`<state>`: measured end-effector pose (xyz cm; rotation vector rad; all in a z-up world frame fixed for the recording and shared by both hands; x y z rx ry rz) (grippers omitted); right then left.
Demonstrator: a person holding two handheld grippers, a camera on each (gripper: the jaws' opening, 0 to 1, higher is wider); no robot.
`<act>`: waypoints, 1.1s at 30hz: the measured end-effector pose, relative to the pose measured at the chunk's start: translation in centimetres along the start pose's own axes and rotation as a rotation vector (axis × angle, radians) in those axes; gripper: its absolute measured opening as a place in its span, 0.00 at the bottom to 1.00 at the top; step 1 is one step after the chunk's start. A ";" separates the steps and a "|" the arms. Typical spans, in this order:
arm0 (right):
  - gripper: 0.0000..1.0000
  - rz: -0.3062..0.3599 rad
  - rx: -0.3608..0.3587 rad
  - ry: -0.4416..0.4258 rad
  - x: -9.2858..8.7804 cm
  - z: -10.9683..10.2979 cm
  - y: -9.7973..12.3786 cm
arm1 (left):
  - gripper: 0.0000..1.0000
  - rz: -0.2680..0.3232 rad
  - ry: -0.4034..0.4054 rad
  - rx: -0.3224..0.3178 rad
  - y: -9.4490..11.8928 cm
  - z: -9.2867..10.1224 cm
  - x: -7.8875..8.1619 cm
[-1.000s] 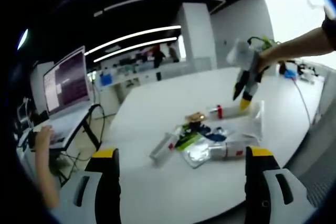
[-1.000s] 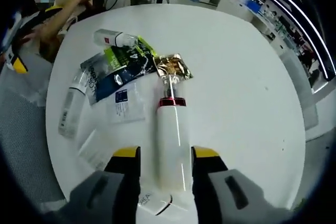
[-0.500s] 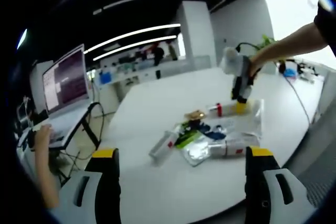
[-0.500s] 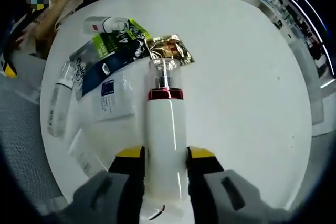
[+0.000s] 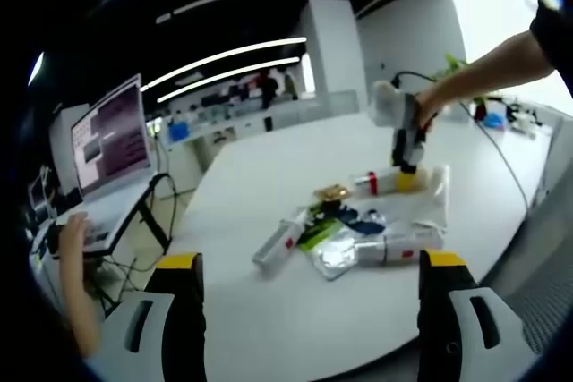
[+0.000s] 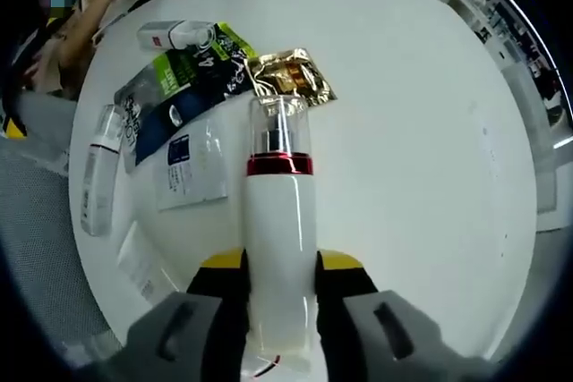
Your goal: Arrange the skincare products in the storage area until every visible bottle or jar stands upright without overlapping.
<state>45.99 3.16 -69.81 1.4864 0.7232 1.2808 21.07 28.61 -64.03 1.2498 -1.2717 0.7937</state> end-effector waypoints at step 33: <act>0.25 0.481 0.202 -0.739 -2.6 -0.3 1.8 | 0.95 -0.098 0.133 -0.180 -2.9 -1.0 2.1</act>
Point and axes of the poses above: the point that each gripper's makers call its tool centre point, and the gripper's own axes: y roughly backward along the fingers, z roughly to its right, x roughly out of its top, the point moved 9 cm from there along y, roughly backward along the fingers, and after that the axes turned 9 degrees about z, right-handed, at the moved point
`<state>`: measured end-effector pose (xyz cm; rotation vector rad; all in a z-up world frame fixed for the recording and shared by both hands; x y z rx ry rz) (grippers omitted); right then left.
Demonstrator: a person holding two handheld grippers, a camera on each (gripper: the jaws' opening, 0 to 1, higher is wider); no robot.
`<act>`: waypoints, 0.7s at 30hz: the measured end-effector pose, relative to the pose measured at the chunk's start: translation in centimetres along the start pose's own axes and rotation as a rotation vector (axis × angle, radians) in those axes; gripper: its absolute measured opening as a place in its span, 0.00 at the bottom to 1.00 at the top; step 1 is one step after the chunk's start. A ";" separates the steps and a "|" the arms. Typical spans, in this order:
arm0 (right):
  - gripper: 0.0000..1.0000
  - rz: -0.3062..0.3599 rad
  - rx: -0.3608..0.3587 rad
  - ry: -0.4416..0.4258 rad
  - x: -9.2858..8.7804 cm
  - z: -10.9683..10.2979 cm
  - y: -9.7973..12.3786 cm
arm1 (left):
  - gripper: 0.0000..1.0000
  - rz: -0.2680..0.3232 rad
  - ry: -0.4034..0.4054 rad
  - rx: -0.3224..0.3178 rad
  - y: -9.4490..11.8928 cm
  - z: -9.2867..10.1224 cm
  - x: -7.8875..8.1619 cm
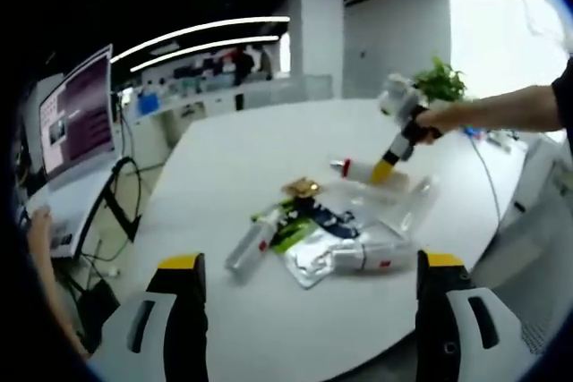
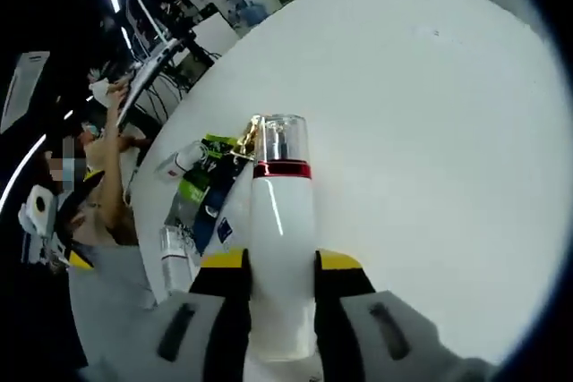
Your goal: Arrange the skincare products in the storage area until every visible bottle or jar stands upright without overlapping.
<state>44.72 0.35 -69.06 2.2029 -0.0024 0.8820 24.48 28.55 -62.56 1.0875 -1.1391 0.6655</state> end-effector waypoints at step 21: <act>0.25 0.235 0.116 -0.072 -2.1 -3.6 4.0 | 0.85 0.106 0.253 -0.199 -5.6 1.1 3.7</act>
Point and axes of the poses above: the point that each gripper's makers call its tool centre point, and the gripper's own axes: y roughly backward along the fingers, z roughly to its right, x roughly out of its top, the point moved 9 cm from there along y, roughly backward along the fingers, and after that the axes turned 9 degrees about z, right-handed, at the moved point
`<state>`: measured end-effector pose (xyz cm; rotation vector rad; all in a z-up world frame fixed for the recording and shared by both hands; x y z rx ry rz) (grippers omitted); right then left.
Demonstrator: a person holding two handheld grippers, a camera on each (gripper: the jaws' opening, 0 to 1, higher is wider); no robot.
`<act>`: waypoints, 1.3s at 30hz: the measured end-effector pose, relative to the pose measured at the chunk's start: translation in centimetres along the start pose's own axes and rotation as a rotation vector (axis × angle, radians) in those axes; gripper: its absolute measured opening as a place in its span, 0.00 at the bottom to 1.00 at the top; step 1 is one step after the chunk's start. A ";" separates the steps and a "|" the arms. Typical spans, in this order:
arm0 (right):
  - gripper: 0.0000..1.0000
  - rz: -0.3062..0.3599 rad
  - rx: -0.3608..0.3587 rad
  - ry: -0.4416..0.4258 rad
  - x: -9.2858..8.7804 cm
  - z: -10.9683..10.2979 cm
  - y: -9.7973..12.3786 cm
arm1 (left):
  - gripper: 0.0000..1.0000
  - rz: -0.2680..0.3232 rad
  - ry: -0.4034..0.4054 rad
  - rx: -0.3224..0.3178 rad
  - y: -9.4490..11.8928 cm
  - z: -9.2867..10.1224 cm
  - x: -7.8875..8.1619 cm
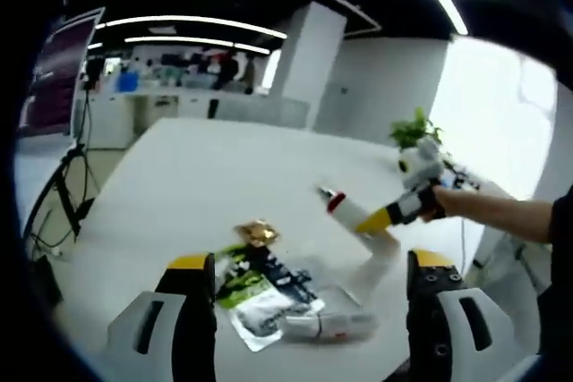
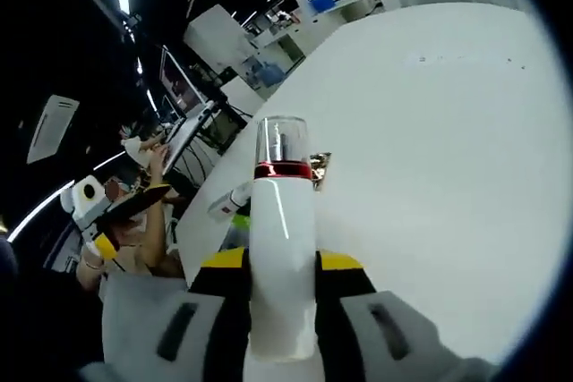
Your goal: Arrange the skincare products in the storage area until every visible bottle or jar stands upright without overlapping.
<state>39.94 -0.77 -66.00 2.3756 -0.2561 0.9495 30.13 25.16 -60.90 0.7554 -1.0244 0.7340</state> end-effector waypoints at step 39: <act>0.26 0.193 0.130 -0.022 -3.9 -6.0 5.4 | 0.72 -0.084 0.336 -0.349 -10.1 6.0 -1.2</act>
Point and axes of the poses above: the point that each gripper's makers call its tool centre point, and the gripper's own axes: y roughly backward along the fingers, z roughly to its right, x roughly out of its top, the point moved 9 cm from there along y, roughly backward along the fingers, and after that the axes turned 9 degrees about z, right-handed, at the moved point
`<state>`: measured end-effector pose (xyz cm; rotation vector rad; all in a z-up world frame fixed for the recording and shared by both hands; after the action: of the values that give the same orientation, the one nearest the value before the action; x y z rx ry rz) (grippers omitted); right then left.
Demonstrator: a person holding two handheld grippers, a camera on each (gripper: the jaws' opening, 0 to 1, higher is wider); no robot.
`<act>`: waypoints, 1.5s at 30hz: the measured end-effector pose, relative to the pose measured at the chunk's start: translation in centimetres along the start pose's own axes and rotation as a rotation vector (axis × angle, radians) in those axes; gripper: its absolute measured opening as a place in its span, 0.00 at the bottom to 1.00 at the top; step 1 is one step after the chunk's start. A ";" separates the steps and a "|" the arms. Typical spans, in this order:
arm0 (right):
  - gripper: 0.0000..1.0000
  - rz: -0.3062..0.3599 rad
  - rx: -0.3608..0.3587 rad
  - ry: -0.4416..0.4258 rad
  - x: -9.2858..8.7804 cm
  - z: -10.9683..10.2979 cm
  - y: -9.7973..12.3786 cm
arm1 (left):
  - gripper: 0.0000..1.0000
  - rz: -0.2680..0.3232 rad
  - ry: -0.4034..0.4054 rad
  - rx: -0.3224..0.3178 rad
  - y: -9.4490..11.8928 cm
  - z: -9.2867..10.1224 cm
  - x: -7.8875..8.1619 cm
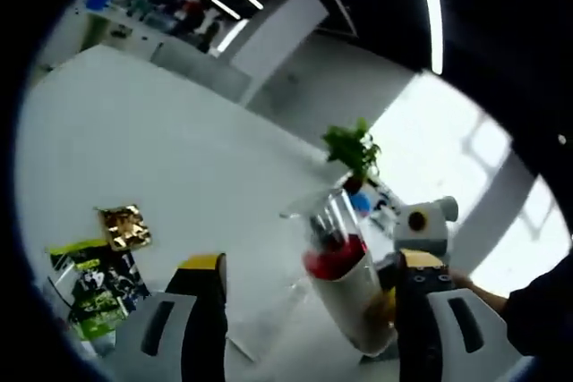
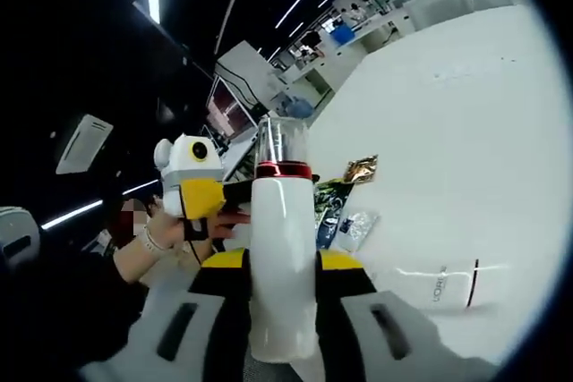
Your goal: Arrange the skincare products in the storage area until every visible bottle or jar stands upright without overlapping.
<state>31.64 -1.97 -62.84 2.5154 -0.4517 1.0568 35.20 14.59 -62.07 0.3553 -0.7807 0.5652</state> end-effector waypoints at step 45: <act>0.31 -0.151 -0.157 0.399 -3.2 2.6 1.8 | 0.28 -0.158 -0.205 -0.097 -4.7 3.4 -3.7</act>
<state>30.38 -4.24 -66.47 2.0954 -0.2154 1.3617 33.99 7.91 -62.97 0.3854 -0.9645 0.3445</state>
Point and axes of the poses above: the point that each gripper's makers call its tool centre point, and the gripper's own axes: y roughly backward along the fingers, z roughly to its right, x roughly out of its top, the point moved 9 cm from there along y, roughly backward along the fingers, and after that the axes turned 9 degrees about z, right-handed, at the moved point
